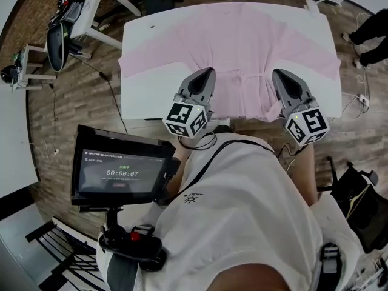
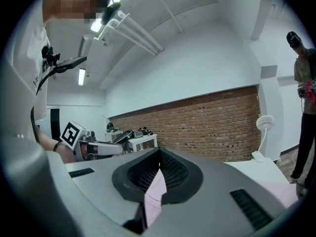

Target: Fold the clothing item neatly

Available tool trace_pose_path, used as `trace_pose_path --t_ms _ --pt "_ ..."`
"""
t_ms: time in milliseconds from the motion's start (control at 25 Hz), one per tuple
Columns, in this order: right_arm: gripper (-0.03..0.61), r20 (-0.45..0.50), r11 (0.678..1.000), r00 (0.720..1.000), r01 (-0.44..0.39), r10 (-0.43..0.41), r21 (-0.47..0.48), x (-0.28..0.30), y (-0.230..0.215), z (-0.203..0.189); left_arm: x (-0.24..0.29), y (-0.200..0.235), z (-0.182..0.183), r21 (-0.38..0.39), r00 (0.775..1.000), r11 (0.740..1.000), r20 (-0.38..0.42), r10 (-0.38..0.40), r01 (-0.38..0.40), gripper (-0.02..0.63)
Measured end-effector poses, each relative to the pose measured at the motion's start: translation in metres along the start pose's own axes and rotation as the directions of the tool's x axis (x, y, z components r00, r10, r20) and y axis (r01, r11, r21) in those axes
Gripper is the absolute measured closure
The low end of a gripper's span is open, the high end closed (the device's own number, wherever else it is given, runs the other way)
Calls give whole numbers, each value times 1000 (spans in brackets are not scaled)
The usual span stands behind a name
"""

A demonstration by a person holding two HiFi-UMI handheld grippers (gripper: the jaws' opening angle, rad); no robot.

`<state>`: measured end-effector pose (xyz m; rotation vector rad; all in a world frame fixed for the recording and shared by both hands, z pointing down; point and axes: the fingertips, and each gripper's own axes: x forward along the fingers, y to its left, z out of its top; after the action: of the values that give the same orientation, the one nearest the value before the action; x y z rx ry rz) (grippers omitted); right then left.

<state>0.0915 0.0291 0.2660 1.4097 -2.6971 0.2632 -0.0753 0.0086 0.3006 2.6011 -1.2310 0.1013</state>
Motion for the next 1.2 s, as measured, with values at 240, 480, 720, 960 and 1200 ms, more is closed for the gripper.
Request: trace_pose_path --t_ms 240,480,720,960,1200 --pt "574 -38 998 998 58 -57 7 46 -2 -3 23 48 -2 -17 998 998 -41 -57 56 611" --pt "575 -60 995 994 95 -95 2 47 9 -9 31 55 -8 -40 991 993 -64 -115 113 611" --pt "574 -64 993 991 121 -120 13 39 9 -11 36 46 -6 -31 987 989 -66 -144 142 611" --pt "575 -50 993 992 119 -118 17 47 7 -13 40 37 -5 -7 980 983 -77 -186 186 611" --pt "575 -37 985 988 153 -151 76 39 -61 -18 103 -3 -7 -12 961 969 -127 -245 245 611"
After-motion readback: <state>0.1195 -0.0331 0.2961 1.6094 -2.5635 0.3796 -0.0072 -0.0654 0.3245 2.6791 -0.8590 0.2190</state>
